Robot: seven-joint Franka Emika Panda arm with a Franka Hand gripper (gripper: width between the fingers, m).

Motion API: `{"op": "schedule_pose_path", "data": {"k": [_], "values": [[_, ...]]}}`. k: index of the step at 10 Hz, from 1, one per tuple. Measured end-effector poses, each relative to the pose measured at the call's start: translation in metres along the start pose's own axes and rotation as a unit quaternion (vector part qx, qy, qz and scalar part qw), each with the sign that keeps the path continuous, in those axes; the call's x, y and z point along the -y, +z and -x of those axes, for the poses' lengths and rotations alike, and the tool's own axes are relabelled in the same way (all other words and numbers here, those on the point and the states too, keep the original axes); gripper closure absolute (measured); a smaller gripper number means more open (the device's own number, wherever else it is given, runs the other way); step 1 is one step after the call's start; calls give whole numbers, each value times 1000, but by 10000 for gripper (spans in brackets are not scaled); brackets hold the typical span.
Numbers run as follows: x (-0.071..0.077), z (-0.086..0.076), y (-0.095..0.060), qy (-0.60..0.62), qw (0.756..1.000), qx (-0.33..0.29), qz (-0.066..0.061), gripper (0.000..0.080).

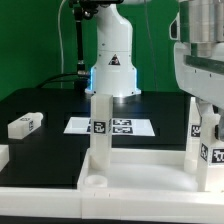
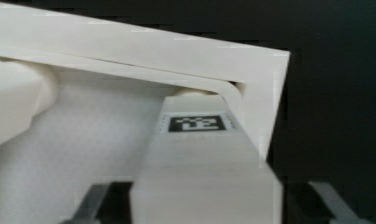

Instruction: Assemble desk

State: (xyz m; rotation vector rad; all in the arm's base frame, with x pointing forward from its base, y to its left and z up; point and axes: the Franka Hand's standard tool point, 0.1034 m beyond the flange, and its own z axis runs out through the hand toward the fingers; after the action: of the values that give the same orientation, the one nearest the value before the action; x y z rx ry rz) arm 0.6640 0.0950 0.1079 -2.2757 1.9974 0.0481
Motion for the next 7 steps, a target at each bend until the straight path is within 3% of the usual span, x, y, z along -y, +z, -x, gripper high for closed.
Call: {"op": "schedule_pose_path", "data": {"k": [2, 7], "values": [[-1, 4, 1, -42, 999, -1, 2, 183], [-1, 8, 2, -218, 976, -2, 4, 150]]}}
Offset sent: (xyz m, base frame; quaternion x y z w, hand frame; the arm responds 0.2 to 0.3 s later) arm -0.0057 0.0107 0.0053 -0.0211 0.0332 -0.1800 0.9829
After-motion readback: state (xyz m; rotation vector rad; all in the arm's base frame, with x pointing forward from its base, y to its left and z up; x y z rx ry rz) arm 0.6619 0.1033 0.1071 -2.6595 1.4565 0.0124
